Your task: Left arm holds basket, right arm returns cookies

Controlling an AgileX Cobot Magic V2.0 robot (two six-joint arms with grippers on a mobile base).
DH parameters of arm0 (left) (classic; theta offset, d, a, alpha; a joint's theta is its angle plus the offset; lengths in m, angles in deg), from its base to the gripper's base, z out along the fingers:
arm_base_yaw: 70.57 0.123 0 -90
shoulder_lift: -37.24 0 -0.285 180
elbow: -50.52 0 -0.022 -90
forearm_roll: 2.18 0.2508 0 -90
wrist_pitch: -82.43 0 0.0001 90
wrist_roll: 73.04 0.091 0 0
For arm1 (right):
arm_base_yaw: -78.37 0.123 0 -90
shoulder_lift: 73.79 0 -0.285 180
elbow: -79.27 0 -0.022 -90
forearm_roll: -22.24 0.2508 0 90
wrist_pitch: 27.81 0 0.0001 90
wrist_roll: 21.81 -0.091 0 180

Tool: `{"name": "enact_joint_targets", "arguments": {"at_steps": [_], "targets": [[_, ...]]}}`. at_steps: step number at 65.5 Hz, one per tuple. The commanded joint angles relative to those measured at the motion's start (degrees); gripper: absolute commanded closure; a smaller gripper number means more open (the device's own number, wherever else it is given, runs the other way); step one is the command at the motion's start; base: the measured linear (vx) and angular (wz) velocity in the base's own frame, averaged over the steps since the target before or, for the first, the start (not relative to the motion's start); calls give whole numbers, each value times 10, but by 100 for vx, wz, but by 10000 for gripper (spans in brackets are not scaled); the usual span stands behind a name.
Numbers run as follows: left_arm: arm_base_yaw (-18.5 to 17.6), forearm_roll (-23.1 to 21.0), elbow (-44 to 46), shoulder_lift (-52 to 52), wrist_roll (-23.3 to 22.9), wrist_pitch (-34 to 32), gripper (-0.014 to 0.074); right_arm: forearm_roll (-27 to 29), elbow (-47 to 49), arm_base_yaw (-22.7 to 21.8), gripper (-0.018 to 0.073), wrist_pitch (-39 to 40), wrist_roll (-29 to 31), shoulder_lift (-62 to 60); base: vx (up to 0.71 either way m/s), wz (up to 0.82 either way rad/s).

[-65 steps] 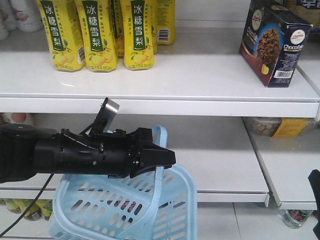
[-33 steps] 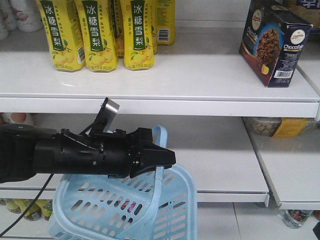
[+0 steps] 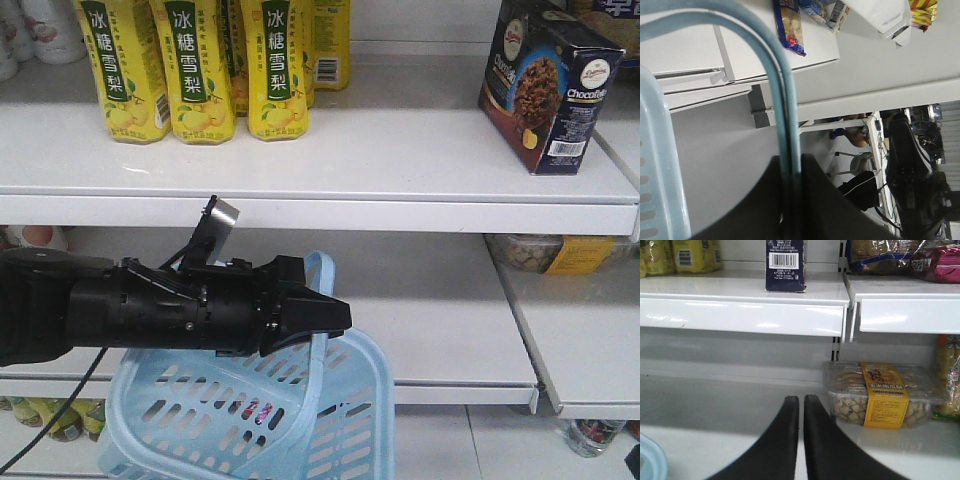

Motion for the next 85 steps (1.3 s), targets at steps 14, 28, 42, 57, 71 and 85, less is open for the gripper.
{"name": "enact_joint_targets", "arguments": {"at_steps": [14, 28, 42, 57, 71, 85], "targets": [[-4, -46, -23, -79, 33, -31, 599, -1, 16, -4, 570, -7, 6, 4, 0, 0], [-14, -41, -107, -199, 33, -112, 599, -1, 16, -4, 570, -11, 6, 4, 0, 0], [-15, 12, -192, -342, 33, -186, 599, -1, 16, -4, 570, -10, 6, 4, 0, 0], [-15, 195, -288, -510, -15, -306, 599, -2, 16, -4, 570, -11, 6, 4, 0, 0], [-15, 525, -377, -603, -291, -419, 599, -2, 16, -4, 570, -11, 6, 4, 0, 0], [3, 739, -449, -679, -401, -480, 599, -2, 16, -4, 570, -11, 6, 4, 0, 0]]}}
